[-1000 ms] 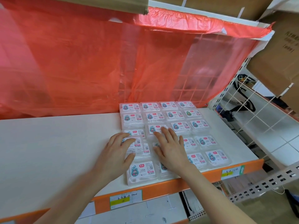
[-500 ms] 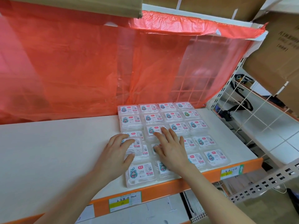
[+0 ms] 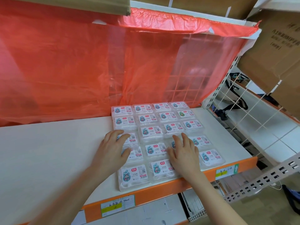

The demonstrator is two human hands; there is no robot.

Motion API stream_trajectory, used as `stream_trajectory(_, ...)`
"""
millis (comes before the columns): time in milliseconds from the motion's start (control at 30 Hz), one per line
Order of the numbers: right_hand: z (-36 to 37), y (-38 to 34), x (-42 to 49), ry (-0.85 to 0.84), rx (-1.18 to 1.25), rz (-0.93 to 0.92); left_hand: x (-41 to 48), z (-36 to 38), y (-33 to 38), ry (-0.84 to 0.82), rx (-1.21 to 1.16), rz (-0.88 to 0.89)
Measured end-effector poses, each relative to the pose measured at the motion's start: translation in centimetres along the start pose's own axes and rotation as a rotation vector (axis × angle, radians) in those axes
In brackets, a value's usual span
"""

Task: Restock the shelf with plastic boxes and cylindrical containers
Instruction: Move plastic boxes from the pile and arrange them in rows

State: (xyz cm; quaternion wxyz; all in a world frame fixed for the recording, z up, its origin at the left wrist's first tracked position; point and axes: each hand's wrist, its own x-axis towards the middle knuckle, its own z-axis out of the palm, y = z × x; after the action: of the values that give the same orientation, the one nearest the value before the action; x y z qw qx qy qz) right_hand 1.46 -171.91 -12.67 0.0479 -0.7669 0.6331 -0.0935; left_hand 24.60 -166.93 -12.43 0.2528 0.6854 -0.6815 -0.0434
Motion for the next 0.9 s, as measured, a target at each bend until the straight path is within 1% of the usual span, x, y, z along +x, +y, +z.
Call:
stream_trajectory(500, 0.6, -0.1, 0.2, -0.005, -0.030, 0.018, 1.0, 0.6, 0.7, -0.002, 0.015, -0.025)
stream_trajectory(633, 0.7, 0.0, 0.0, -0.001, -0.042, 0.020, 0.2, 0.3, 1.4, -0.014, 0.094, -0.029)
stream_trajectory(767, 0.7, 0.0, 0.0, 0.013, -0.049, 0.017, -1.4, 0.5, 2.2, 0.022, 0.210, -0.015)
stream_trajectory(900, 0.7, 0.0, 0.0, 0.022, -0.049, 0.014, -2.0, 1.4, 2.5, -0.055, 0.230, -0.051)
